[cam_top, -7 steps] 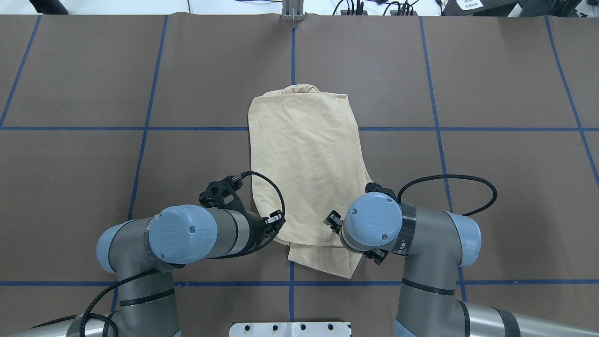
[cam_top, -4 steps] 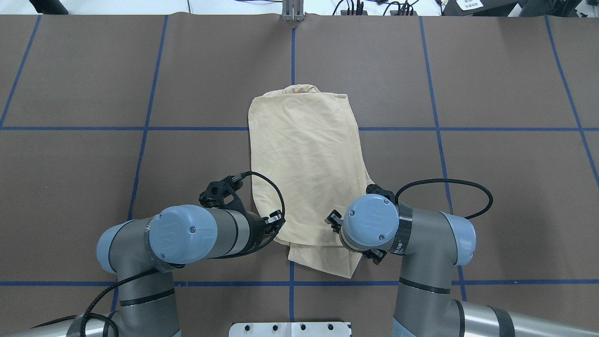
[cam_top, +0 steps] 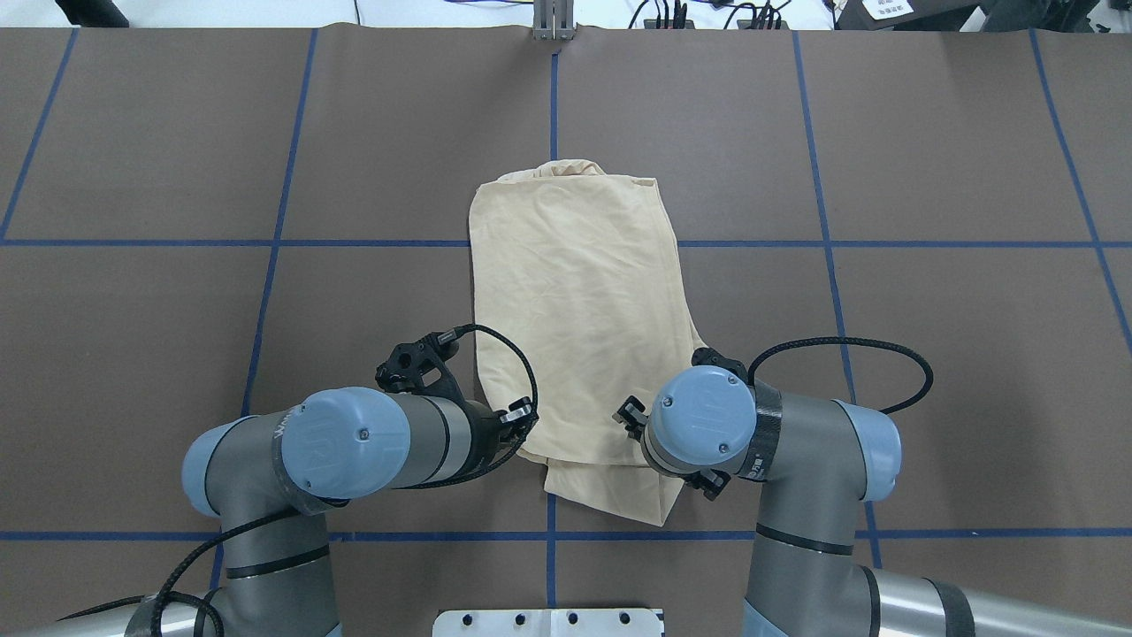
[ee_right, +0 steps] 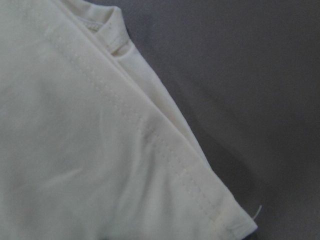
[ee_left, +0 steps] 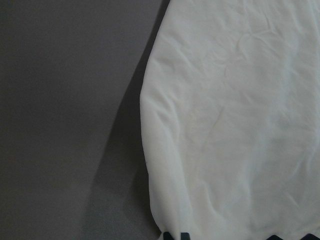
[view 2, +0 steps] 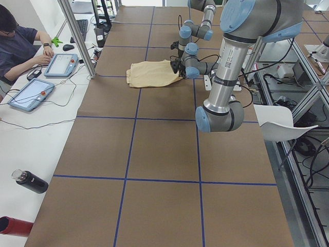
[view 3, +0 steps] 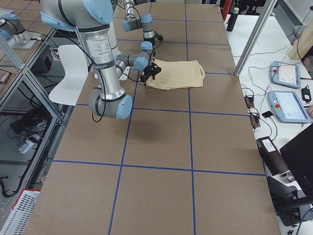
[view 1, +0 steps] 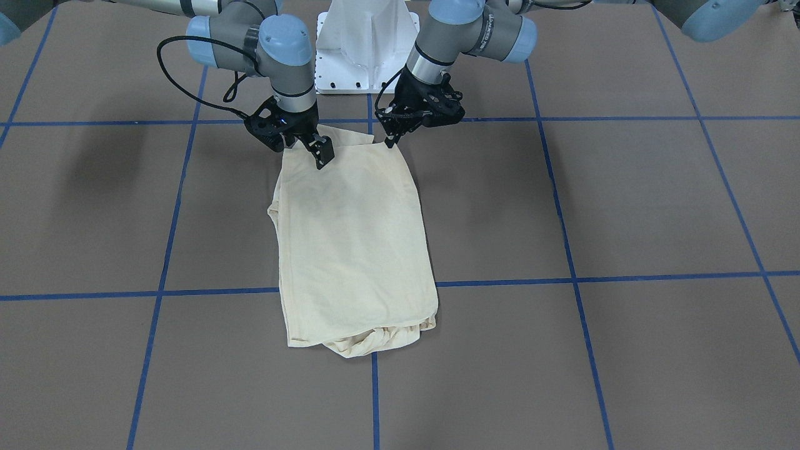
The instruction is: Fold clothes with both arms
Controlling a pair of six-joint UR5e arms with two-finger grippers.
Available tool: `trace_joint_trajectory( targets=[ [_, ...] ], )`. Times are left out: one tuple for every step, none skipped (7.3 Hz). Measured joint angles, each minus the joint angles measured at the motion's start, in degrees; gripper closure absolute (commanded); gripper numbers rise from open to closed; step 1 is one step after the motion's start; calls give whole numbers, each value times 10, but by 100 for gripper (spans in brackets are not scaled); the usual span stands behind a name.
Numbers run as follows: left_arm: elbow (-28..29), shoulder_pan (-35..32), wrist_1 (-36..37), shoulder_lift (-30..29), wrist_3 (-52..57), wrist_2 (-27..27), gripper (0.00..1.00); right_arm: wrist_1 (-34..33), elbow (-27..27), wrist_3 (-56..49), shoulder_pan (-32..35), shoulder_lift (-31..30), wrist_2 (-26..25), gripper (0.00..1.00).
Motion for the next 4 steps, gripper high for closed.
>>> trace_joint_trajectory(
  targets=[
    [0, 0, 0, 0, 0, 0, 100, 0, 1, 0, 0, -1, 0, 1],
    [1, 0, 0, -1, 0, 0, 100, -1, 1, 0, -1, -2, 0, 1],
    [1, 0, 0, -1, 0, 0, 100, -1, 1, 0, -2, -3, 0, 1],
    [1, 0, 0, -1, 0, 0, 100, -1, 0, 0, -3, -3, -1, 2]
  ],
)
